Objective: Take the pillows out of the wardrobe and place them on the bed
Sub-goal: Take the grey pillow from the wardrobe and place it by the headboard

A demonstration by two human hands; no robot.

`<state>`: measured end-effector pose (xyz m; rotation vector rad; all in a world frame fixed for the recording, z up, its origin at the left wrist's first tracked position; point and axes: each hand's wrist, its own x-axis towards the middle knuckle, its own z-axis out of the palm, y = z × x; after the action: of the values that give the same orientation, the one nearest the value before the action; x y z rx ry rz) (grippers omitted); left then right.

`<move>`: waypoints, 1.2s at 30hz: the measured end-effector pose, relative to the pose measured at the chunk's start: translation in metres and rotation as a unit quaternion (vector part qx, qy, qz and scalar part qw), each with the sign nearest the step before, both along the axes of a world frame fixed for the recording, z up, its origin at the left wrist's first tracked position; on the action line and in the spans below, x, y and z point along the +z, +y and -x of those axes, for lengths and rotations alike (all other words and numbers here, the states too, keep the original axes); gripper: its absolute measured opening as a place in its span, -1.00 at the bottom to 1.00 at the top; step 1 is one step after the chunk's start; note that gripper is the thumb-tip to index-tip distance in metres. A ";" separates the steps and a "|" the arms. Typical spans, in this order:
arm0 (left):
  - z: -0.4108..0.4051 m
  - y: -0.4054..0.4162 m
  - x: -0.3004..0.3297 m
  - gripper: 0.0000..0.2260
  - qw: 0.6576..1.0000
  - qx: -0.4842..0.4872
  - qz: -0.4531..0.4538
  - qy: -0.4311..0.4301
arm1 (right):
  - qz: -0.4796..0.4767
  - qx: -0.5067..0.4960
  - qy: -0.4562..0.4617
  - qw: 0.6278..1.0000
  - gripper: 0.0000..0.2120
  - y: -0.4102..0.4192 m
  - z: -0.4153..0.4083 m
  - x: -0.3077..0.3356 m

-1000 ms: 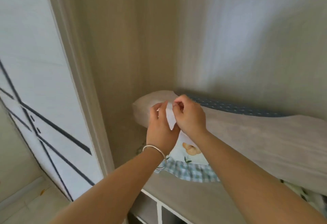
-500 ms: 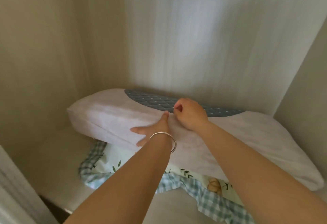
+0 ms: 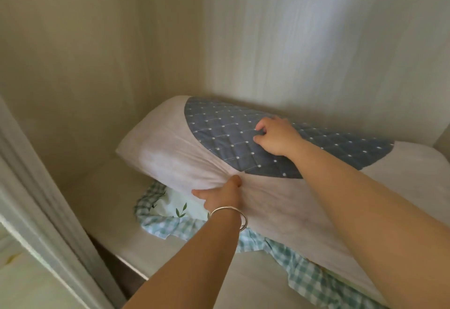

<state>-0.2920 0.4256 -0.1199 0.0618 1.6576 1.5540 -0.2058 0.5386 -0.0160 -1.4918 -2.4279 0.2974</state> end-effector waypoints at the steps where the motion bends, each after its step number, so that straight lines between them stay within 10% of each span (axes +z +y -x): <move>1: 0.001 -0.005 -0.006 0.04 1.000 -0.005 -0.022 -0.010 | -0.017 -0.008 -0.007 1.000 -0.60 0.001 -0.001 0.002; 10: 0.011 -0.040 -0.048 -0.27 0.979 -0.021 -0.194 -0.062 | -0.079 -0.052 -0.072 0.993 -0.37 0.000 -0.012 0.017; 29: 0.024 -0.055 -0.070 -0.34 0.967 -0.024 -0.211 -0.141 | 0.108 -0.010 -0.051 0.993 0.10 0.028 -0.009 0.066; 36: 0.028 -0.053 -0.073 -0.64 0.975 -0.005 -0.156 -0.157 | 0.141 0.031 -0.033 0.989 0.17 0.040 0.008 0.068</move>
<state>-0.3203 0.3729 -0.1932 -0.0108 1.1598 1.7057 -0.2142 0.5789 0.0518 -1.5605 -2.5743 0.6378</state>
